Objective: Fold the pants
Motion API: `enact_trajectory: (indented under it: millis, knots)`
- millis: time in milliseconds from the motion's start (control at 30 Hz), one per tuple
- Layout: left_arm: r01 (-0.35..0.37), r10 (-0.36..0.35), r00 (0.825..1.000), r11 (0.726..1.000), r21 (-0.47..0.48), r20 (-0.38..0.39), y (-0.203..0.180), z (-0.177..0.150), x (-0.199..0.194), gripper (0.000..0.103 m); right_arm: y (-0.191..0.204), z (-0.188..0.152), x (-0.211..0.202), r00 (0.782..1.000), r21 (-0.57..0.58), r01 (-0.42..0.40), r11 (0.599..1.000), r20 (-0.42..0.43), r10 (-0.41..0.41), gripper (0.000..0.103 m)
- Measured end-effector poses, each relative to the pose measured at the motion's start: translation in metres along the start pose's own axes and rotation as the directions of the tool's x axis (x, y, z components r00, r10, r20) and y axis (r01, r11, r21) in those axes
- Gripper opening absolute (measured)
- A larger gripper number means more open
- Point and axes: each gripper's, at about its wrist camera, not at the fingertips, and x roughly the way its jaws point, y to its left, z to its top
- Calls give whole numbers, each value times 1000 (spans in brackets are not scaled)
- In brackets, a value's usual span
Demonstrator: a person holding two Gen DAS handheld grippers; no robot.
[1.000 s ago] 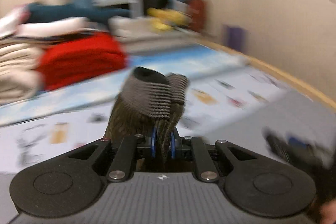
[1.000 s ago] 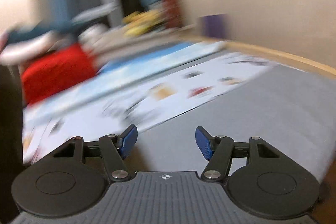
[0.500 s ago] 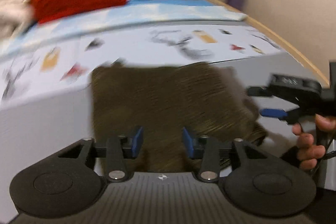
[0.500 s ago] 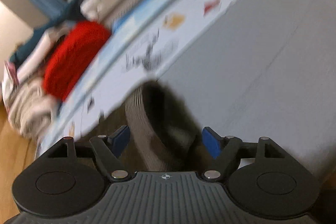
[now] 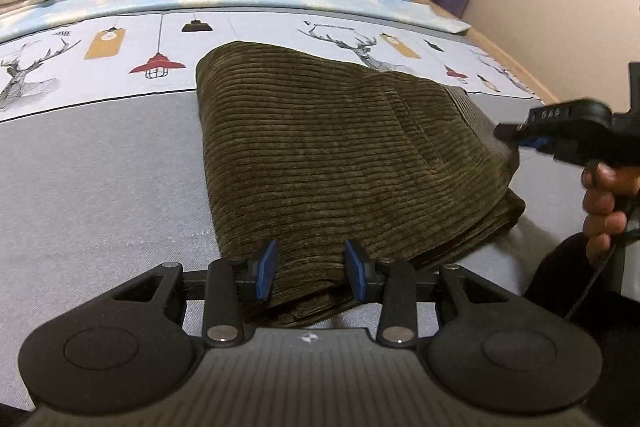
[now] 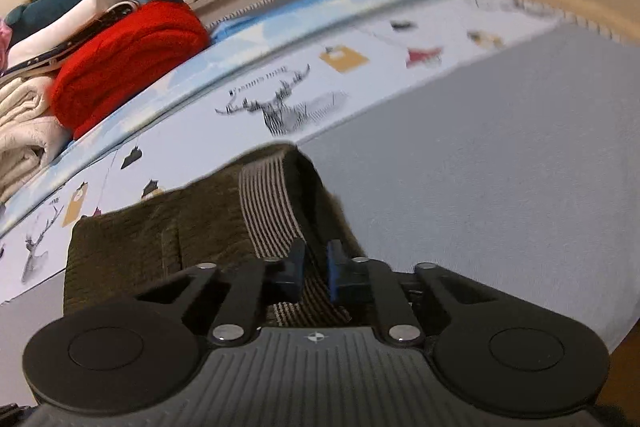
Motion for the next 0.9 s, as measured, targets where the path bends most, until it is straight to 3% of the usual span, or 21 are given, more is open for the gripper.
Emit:
enact_trajectory:
  millis: [33, 100, 167, 233, 333, 400, 433, 467, 500, 533, 600, 667, 767, 900]
  knots:
    - [2, -2, 1000, 1000, 4, -2, 0, 1, 1, 42, 0, 3, -6, 1000, -5, 4, 1000, 30, -4, 0]
    - [9, -9, 1000, 1000, 0, -7, 1, 1, 3, 42, -1, 9, -19, 986, -24, 109, 994, 129, -105, 0]
    - [17, -17, 1000, 1000, 0, -11, 2, 3, 4, 42, -23, 13, -22, 980, 77, 139, 987, 129, -148, 0]
    - [26, -26, 1000, 1000, -4, -14, 4, 3, 4, 43, -42, 15, -16, 988, 189, 123, 974, 64, -138, 0]
    - [32, -33, 999, 999, -23, -17, 7, 5, 3, 43, -40, 12, -27, 992, 170, 44, 985, 111, -64, 4]
    - [28, -29, 999, 999, -25, -20, 6, 5, 4, 44, -28, 5, -29, 994, 87, -10, 996, 108, 1, 30]
    - [26, -26, 999, 999, -22, -19, 6, 5, 4, 44, -21, 2, -29, 995, 43, -33, 999, 94, 29, 57]
    - [24, -24, 1000, 1000, -19, -19, 5, 5, 4, 44, -14, -1, -27, 996, 7, -58, 998, 69, 58, 73]
    - [22, -22, 1000, 1000, -17, -19, 4, 5, 3, 44, -9, -3, -23, 996, -18, -82, 997, 31, 82, 74]
    - [21, -21, 1000, 1000, -15, -18, 4, 5, 3, 44, -5, -7, -17, 995, -39, -98, 994, -23, 97, 74]
    - [19, -20, 1000, 1000, -13, -17, 3, 4, 3, 44, 0, -12, -6, 993, -67, -61, 996, -109, 53, 71]
    - [19, -19, 1000, 1000, -9, -14, 3, 4, 3, 44, -1, -16, 3, 987, -68, -37, 997, -156, 26, 48]
    - [21, -21, 1000, 1000, -10, 5, 2, 4, -1, 44, 5, -18, 1, 993, -115, -42, 992, -112, 29, 31]
    - [49, -50, 996, 999, 5, 76, 1, 5, -15, 44, 7, -8, -28, 996, -125, -78, 989, 42, 84, 24]
